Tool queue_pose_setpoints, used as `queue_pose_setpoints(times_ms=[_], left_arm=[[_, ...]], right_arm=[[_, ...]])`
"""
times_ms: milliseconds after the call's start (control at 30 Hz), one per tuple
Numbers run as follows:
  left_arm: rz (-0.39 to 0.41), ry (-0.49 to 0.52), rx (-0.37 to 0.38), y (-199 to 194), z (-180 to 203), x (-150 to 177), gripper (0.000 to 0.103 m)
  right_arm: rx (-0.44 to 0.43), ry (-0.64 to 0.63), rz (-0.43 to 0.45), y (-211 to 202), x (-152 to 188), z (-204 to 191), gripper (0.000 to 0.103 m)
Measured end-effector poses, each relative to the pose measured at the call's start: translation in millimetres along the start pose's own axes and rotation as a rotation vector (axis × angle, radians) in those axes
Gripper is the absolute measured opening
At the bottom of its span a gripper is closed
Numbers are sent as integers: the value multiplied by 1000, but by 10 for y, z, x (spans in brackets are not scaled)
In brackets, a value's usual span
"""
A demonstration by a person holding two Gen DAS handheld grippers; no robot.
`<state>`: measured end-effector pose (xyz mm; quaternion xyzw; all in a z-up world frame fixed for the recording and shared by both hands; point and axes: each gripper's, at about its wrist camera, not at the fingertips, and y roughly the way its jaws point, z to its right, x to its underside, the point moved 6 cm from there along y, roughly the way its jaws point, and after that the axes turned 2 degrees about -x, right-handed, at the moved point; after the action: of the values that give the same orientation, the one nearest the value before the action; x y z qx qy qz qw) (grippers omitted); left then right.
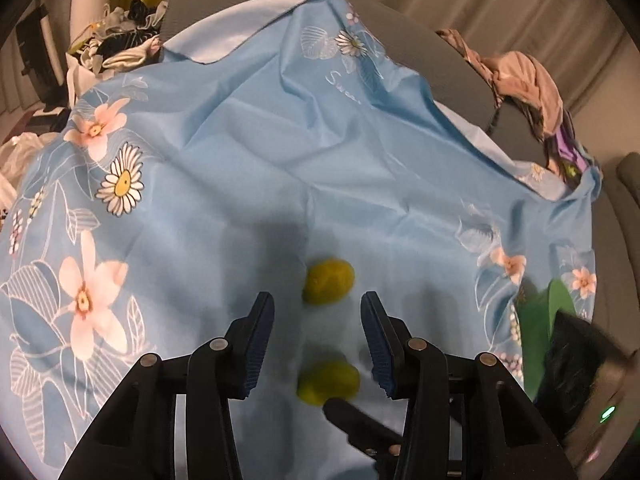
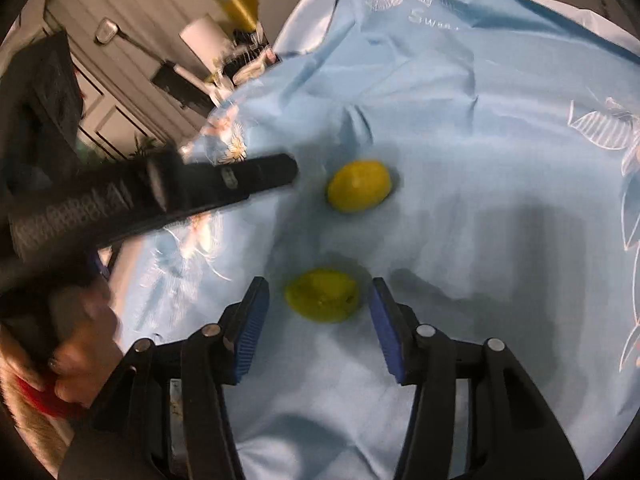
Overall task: Organize fruits
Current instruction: 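Move the right gripper to the yellow-green lime and grasp it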
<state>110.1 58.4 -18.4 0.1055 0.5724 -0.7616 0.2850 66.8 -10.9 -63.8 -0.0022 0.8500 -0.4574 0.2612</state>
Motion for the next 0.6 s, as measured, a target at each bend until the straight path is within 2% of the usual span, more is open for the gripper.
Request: queue_pose_setpoints(times_ms=[167,333,433,600], left_arm=[[-11,-20,34,38,-46,-49,46],[-20,-6,23,81,-4,-45,46],[-17,-1,25,102,35,-78,46],[-16,34,10,191,163,-112,46]], right_arm=[[53,-53,-29,175,44,-32,44],[82,-57,-19,169,40,-36,43],[144,-20,5,74,-22,107,43],[155,81,35,-197,-58,415,43]])
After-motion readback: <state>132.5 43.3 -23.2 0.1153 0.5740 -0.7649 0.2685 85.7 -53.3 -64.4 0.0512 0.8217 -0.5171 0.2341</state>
